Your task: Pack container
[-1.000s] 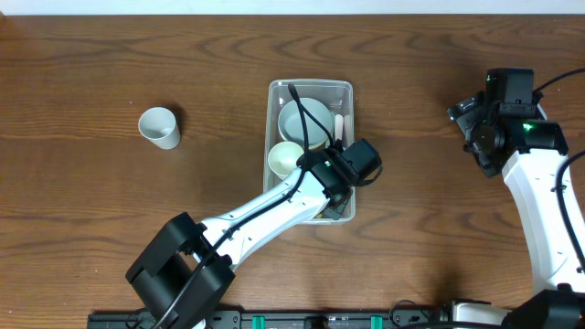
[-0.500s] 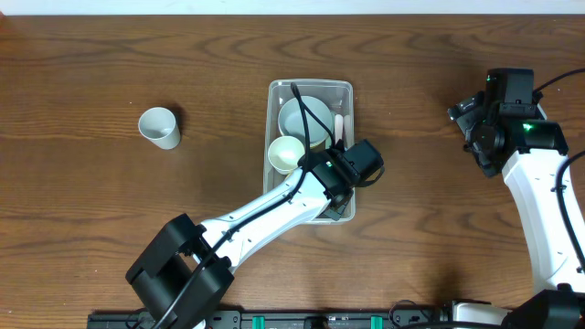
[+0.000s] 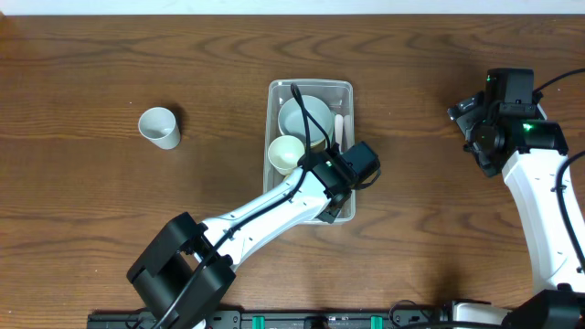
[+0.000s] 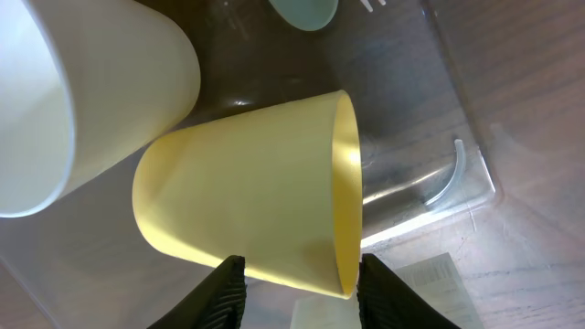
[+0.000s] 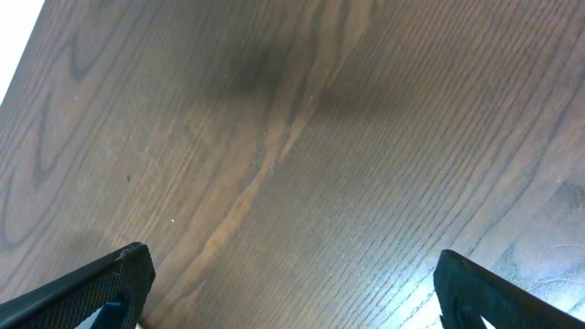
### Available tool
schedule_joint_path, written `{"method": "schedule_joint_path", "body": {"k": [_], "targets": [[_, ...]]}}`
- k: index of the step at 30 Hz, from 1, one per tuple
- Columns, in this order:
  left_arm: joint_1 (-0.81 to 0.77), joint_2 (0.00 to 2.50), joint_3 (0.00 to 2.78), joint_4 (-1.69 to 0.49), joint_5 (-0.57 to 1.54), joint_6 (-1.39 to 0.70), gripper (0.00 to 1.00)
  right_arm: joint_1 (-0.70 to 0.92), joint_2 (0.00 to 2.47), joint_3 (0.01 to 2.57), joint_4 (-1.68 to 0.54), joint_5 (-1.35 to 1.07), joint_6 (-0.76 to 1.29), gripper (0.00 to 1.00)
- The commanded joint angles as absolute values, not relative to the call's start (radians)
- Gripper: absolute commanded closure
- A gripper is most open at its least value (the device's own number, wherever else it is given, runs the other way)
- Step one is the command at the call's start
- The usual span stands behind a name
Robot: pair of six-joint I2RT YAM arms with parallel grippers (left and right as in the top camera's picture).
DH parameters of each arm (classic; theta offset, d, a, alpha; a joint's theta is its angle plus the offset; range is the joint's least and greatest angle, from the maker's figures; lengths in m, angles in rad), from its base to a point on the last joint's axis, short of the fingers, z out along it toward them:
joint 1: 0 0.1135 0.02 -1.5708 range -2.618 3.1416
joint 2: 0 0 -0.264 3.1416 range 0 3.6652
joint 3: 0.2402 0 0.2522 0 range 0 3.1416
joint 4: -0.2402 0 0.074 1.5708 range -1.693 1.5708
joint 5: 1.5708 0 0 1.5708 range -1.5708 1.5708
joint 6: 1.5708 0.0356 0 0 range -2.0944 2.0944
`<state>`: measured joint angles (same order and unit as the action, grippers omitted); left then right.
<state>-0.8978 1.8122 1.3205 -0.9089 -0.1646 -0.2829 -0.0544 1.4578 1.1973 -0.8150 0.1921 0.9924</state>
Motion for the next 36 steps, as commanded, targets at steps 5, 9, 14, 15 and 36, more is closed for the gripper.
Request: {"method": "schedule_joint_path", "body": {"k": [5,9,14,15,36], "targets": [[-0.894,1.826,1.313,-0.908,-0.181,-0.263,0.59,-0.059,1.459,1.198,-0.816,0.21,1.009,0.01],[-0.894,1.826,1.313,-0.907,-0.212,-0.263,0.59,-0.059,1.459,1.198,-0.816,0.209,1.009,0.01],[-0.894,1.826,1.313,-0.907,-0.246,-0.263,0.59,-0.059,1.459,1.198,-0.816,0.21,1.009,0.01],[-0.894,1.827,1.313,-0.907,-0.252,-0.263,0.59,-0.059,1.459,1.198,-0.816,0.209,1.009,0.01],[-0.895,1.847,1.313,-0.916,-0.276,-0.264,0.93,-0.059,1.459,1.198,-0.816,0.21,1.009,0.01]]}}
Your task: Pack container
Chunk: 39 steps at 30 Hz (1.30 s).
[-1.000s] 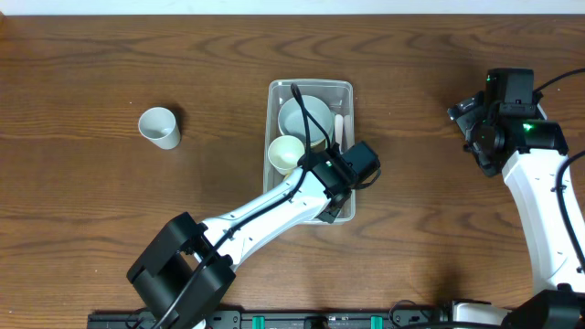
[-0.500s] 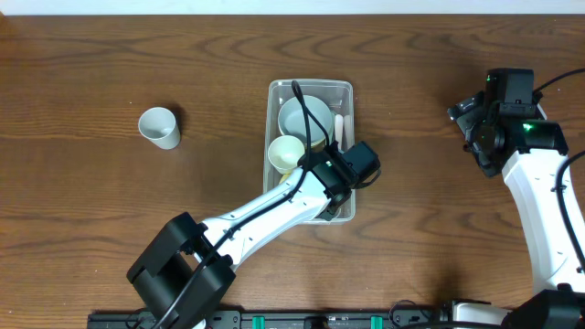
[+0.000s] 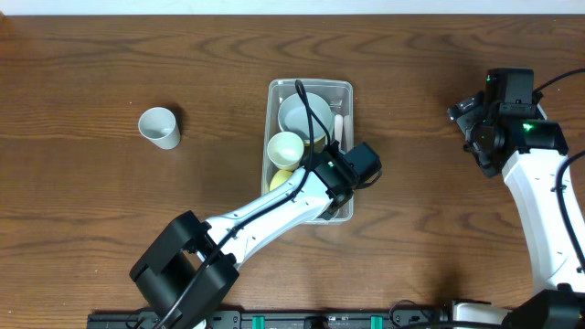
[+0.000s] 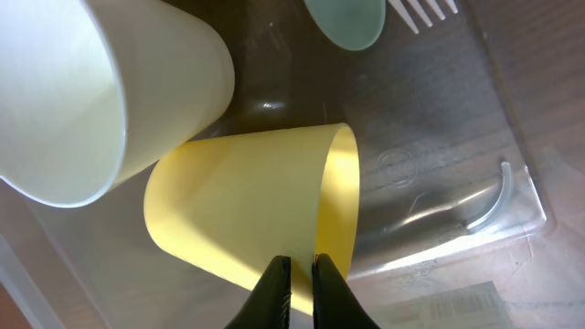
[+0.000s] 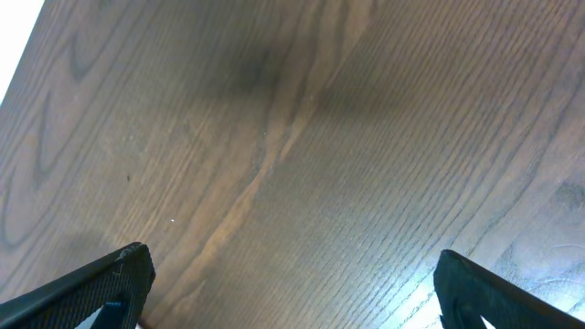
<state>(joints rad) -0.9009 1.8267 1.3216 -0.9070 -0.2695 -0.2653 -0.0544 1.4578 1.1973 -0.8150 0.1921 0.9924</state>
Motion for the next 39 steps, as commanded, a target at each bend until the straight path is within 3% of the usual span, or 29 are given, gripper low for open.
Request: {"method": "schedule_joint_path", "body": {"k": [1,6,12,15,31,39], "targets": [[-0.895,1.847,1.313,-0.919,-0.279,-0.264,0.95,-0.059,1.459,1.198,-0.816,0.209,1.009,0.01],[-0.895,1.846,1.313,-0.937,-0.287,-0.263,0.94,-0.059,1.459,1.198,-0.816,0.21,1.009,0.01],[-0.894,1.847,1.313,-0.968,-0.302,-0.263,0.55,-0.059,1.459,1.198,-0.816,0.21,1.009,0.01],[-0.894,1.847,1.313,-0.969,-0.309,-0.262,0.51,-0.059,1.459,1.198,-0.816,0.21,1.009,0.01],[-0.894,1.935,1.312,-0.968,-0.406,-0.263,0.53,-0.059,1.459,1.198,-0.816,0.21,1.009,0.01],[-0.894,1.953,1.312,-0.968,-0.406,-0.263,0.76,-0.059,1.459,1.198,-0.816,0.209,1.009,0.01]]}}
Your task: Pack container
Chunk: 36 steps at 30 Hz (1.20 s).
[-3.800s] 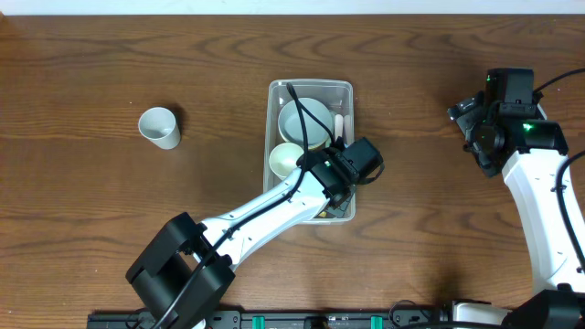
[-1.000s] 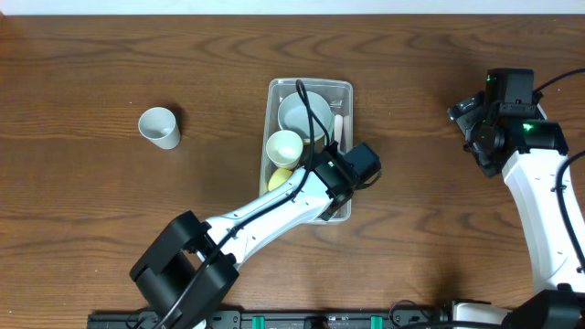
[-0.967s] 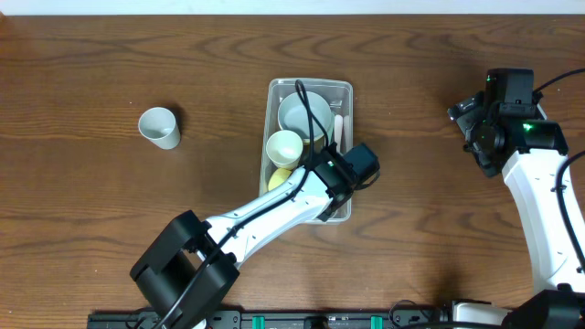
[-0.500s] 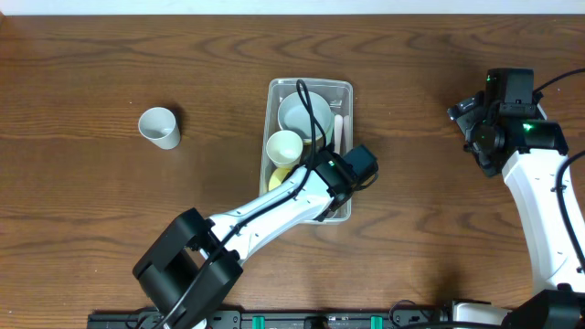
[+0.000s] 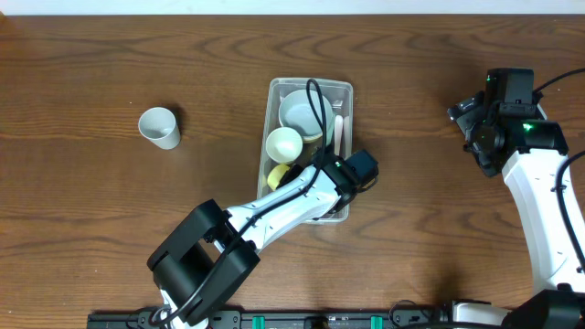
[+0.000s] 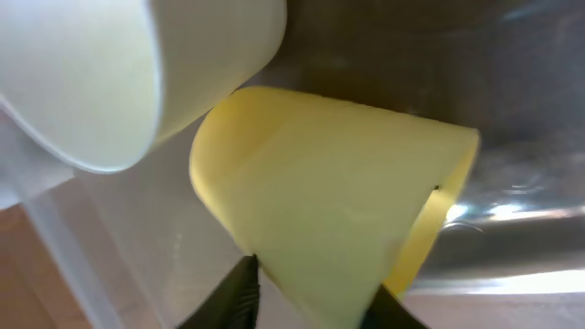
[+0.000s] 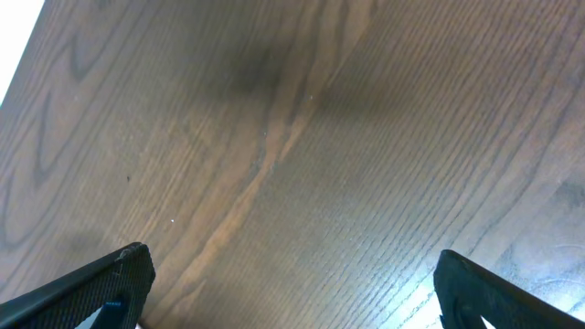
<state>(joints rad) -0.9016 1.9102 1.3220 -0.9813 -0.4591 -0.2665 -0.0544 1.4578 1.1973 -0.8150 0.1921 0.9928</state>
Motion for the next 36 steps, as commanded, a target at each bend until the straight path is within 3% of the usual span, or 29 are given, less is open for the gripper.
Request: {"method": "schedule_joint_path", "body": {"k": [1,7,22,36], "targets": [[-0.895,1.953,1.312,-0.968,-0.406,-0.263,0.79,-0.059,1.459,1.198,-0.816,0.209,1.009,0.01],[-0.895,1.953,1.313,-0.968,-0.405,-0.263,0.94,-0.059,1.459,1.198,-0.816,0.209,1.009,0.01],[-0.894,1.909,1.316,-1.01,-0.375,-0.302,0.94,-0.059,1.459,1.198,-0.816,0.21,1.009,0.01],[-0.893,1.604,1.328,-1.05,-0.375,-0.432,0.94,-0.059,1.459,1.198,-0.816,0.209,1.009,0.01]]}}
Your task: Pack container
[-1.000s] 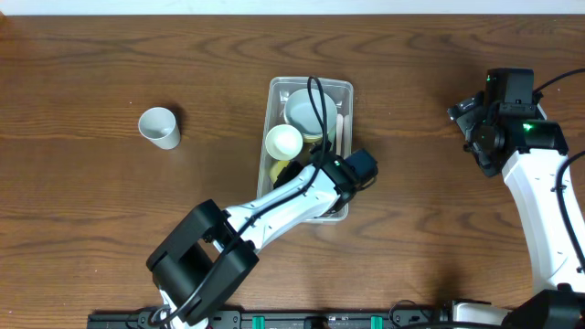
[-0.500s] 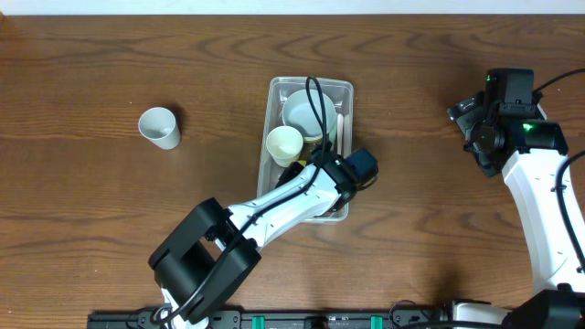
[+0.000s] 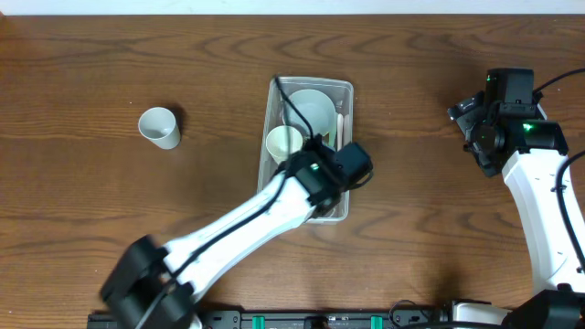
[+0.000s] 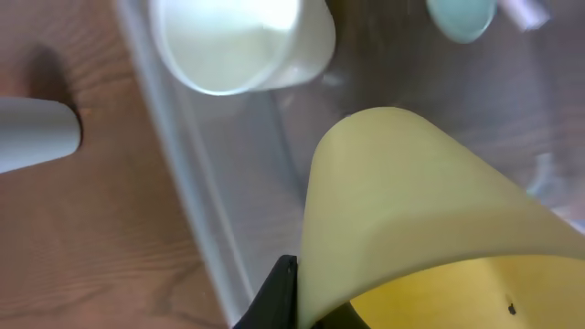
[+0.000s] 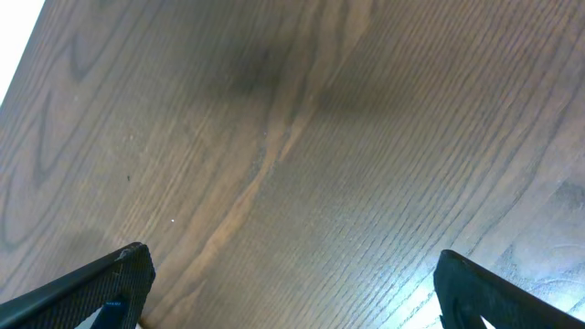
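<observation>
A clear plastic container point(image 3: 342, 91) stands mid-table, its wall point(image 4: 187, 196) showing in the left wrist view. Inside are a white bowl point(image 3: 313, 108), a cream cup point(image 3: 284, 143) point(image 4: 239, 41) and a teal spoon point(image 4: 462, 16). My left gripper point(image 3: 345, 164) point(image 4: 306, 306) is shut on the rim of a yellow cup point(image 4: 411, 210), one finger outside the wall and one inside, with the cup held above the container's near end. From overhead the arm hides the yellow cup. My right gripper point(image 5: 288, 292) is open over bare wood at the far right point(image 3: 494, 123).
A white cup point(image 3: 159, 127) point(image 4: 37, 132) lies on the table to the left of the container. White cutlery point(image 3: 339, 123) rests along the container's right side. The left arm point(image 3: 238, 224) crosses the table from the front edge to the container.
The yellow cup lay on its side in the container with my left fingers spread at its wall. Now the left gripper pinches its rim and holds it higher. The right arm is unchanged.
First the yellow cup lay on its side in the container's near end, my open left fingers beside it. Then the fingers were nearly together at its wall, then spread again lower against it. Now they are shut on the rim, the cup raised.
</observation>
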### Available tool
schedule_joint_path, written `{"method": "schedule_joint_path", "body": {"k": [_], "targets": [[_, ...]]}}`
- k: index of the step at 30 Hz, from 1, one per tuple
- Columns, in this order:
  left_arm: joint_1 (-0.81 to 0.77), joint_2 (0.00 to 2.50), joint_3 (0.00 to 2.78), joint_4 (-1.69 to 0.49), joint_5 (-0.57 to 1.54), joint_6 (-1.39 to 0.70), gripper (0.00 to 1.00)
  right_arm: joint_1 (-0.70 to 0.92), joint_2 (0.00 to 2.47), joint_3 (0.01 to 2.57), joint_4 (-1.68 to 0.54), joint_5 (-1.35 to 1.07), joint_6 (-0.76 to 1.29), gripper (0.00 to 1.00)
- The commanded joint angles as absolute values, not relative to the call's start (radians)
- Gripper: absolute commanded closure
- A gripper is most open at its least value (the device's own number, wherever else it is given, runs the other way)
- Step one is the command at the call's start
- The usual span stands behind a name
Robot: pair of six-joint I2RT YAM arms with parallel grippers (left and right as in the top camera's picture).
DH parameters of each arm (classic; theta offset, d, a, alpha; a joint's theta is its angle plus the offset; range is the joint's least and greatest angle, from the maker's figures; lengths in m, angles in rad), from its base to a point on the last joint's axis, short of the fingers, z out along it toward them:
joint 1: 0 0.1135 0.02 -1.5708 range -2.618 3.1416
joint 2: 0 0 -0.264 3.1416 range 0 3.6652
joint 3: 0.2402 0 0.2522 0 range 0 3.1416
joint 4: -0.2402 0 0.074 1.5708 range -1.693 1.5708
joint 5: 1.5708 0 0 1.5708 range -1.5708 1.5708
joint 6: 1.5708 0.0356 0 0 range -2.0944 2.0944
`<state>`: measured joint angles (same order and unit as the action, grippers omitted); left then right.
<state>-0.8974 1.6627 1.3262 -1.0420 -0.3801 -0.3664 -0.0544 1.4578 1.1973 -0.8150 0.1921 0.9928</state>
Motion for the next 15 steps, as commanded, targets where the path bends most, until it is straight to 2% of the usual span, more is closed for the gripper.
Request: {"method": "schedule_joint_path", "body": {"k": [1,10,15], "targets": [[-0.893,1.589,1.328,-1.051,-0.375,-0.451,0.94,-0.059,1.459,1.198,-0.816,0.209,1.009,0.01],[-0.893,1.55,1.328,-1.107,-0.374,-0.688,0.94,-0.059,1.459,1.198,-0.816,0.209,1.009,0.01],[-0.883,1.55,1.328,-1.122,-0.308,-0.72,0.94,-0.059,1.459,1.198,-0.816,0.209,1.009,0.01]]}}
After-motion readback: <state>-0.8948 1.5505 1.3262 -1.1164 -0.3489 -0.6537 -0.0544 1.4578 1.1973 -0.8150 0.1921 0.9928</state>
